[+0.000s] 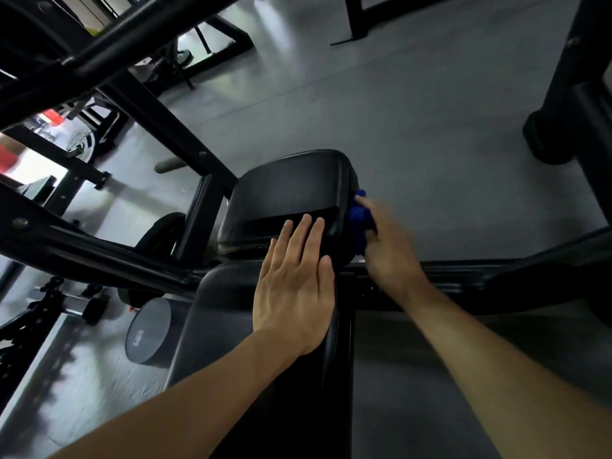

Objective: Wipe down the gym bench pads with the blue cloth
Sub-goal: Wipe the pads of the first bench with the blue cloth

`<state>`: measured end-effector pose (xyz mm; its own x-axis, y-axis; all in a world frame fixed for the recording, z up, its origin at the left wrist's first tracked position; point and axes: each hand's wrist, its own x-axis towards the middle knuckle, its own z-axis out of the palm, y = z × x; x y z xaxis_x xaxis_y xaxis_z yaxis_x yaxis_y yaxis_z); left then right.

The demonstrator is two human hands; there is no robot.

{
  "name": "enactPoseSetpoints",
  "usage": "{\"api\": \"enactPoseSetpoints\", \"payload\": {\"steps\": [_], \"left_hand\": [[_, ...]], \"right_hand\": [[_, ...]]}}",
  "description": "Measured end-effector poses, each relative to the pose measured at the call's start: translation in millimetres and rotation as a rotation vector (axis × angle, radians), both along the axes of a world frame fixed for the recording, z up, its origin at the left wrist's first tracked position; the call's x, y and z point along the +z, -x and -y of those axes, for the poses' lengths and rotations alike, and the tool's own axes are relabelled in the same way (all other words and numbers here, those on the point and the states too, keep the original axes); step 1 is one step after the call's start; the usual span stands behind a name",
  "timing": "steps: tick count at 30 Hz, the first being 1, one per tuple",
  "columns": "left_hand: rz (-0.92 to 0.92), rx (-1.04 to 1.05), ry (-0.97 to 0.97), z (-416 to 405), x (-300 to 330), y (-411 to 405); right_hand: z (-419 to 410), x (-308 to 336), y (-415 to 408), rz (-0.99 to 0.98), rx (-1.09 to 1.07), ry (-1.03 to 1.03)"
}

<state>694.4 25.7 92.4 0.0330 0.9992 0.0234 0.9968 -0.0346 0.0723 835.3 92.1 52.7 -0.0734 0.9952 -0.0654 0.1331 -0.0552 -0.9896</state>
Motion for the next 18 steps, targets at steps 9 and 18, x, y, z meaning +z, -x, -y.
{"api": "enactPoseSetpoints", "payload": {"steps": [9, 18], "left_hand": [[-0.019, 0.005, 0.002, -3, 1, -4], [-0.009, 0.006, -0.003, 0, 0, -2]], "right_hand": [[36, 5, 6, -0.249, 0.061, 0.118], [-57, -2, 24, -0.102, -0.094, 0.022]]}}
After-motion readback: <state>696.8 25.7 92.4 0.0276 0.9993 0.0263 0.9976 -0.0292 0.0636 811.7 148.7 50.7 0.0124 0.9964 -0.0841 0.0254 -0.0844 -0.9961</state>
